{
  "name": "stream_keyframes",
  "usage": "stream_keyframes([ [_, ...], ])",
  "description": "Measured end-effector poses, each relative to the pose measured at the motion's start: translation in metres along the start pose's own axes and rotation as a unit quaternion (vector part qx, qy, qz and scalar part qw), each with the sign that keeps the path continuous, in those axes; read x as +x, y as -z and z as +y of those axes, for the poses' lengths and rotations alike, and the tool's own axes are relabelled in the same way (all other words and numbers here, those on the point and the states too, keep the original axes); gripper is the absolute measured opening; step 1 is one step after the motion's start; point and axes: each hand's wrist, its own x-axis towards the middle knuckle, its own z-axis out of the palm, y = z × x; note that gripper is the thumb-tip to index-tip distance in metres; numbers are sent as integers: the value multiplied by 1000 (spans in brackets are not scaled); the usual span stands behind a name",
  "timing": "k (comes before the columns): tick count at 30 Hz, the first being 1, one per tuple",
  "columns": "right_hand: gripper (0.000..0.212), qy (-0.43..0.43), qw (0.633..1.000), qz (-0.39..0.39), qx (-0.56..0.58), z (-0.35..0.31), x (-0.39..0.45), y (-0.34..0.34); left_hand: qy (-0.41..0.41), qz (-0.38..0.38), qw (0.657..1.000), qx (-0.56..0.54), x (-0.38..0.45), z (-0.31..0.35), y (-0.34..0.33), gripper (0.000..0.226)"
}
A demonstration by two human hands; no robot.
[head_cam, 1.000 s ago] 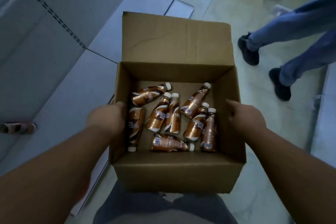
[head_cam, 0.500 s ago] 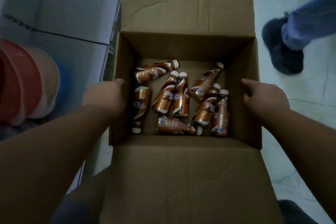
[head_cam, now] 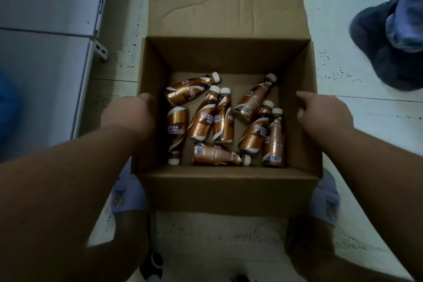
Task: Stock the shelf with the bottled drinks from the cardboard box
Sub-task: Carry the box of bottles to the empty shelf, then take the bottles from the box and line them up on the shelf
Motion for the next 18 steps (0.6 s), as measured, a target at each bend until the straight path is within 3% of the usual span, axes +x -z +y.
stream_keyframes([
  [2,54,-11,1000,-12,-26,-3,0,1,2,-11,1000,3,3,2,4,43],
  [5,56,-31,987,-113,-114,-20,-6,24,-2,-104,994,44,-5,9,29,40],
  [8,36,-46,976,-147,-154,-38,-13,51,12,-93,994,48,-19,25,57,25],
  [11,17,-24,989,-128,-75,-68,-21,66,14,-63,998,-8,-29,45,73,23],
  [18,47,-22,983,-163,79,-102,-12,8,-9,-39,994,-102,0,76,38,47],
])
